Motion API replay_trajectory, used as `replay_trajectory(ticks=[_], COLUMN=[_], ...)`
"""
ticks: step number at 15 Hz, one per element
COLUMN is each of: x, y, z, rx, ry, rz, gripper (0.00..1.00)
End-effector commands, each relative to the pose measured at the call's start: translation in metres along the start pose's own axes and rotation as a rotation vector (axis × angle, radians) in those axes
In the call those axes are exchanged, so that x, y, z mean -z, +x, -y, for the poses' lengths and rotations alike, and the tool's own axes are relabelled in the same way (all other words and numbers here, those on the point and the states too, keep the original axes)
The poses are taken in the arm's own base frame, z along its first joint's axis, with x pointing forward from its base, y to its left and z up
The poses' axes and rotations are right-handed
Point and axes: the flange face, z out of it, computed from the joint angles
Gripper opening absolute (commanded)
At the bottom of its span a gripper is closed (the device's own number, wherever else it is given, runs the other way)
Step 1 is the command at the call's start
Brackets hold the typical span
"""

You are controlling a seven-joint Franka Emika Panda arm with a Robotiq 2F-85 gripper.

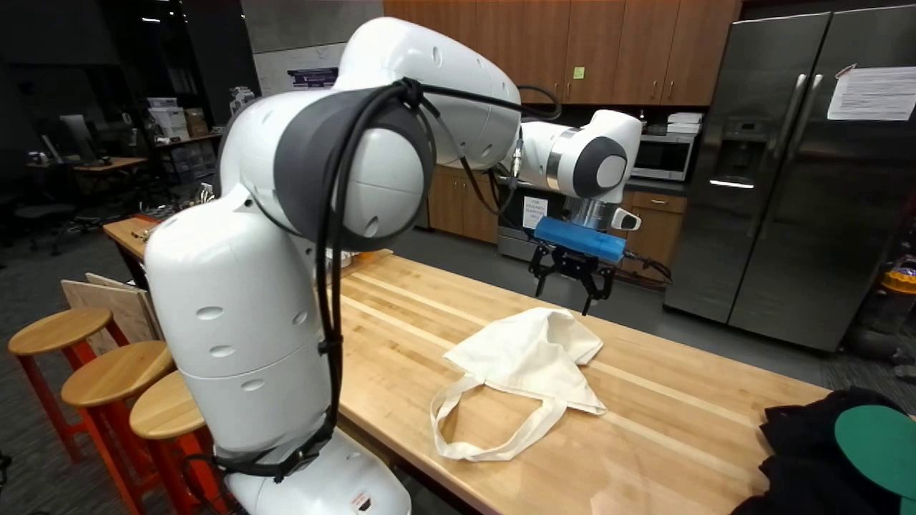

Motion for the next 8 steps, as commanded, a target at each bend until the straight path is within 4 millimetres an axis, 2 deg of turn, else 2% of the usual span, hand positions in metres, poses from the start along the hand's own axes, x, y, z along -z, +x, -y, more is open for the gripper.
replay_trajectory(ticks=[1,8], x=[-0.011,-0.058], y=[0.029,0.070], z=[0.007,0.025], rx=[0.027,0.005], ry=[0.031,0.012], rz=[-0.016,-0.132], gripper=[1.00,1.00])
